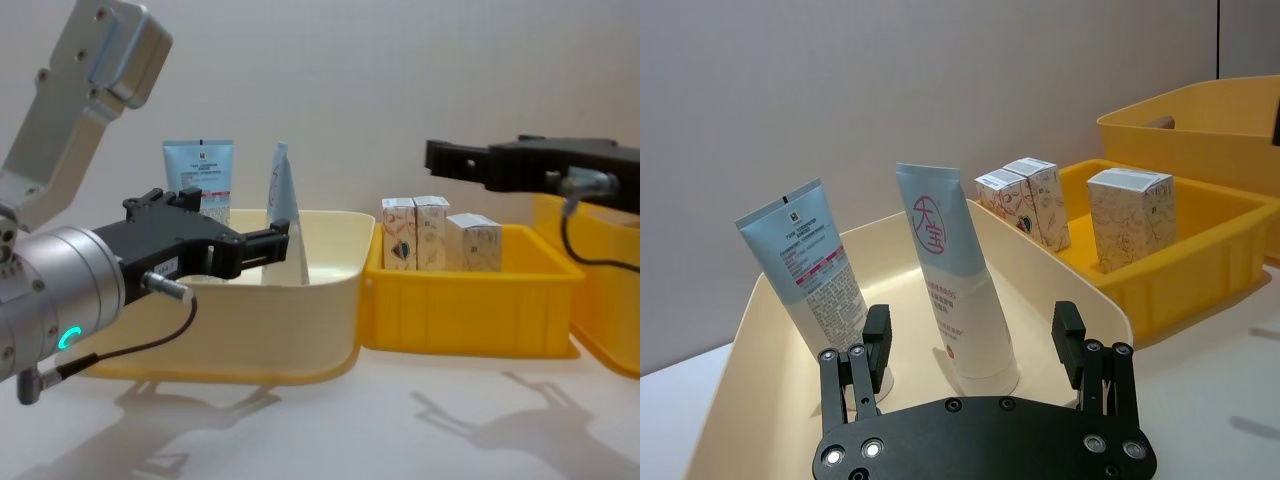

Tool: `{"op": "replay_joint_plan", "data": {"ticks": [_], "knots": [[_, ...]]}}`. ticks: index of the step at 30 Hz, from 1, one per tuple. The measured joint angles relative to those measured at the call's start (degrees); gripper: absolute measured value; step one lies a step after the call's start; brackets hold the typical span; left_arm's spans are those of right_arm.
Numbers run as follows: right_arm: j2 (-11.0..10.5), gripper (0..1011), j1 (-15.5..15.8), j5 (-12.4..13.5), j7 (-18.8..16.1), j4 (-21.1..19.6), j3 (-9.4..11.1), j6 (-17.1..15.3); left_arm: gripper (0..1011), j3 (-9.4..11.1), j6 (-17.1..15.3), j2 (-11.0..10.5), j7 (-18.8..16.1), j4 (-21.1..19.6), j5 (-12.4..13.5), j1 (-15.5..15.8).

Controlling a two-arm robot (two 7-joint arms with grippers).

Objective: Bimanual collaborative sorting of washing and personal care products

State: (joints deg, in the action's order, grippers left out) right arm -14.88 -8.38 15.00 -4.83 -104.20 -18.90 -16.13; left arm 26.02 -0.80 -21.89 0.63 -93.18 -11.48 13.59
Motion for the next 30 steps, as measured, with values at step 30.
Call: {"op": "replay_joint_plan", "data": {"ticks": [30], "knots": [[7.2, 1001, -11.8, -5.1, 12.4, 1.9, 1.3, -29.6, 1003, 0.0, 0.0, 0.0, 0.0, 0.0, 0.0, 0.0]]}}
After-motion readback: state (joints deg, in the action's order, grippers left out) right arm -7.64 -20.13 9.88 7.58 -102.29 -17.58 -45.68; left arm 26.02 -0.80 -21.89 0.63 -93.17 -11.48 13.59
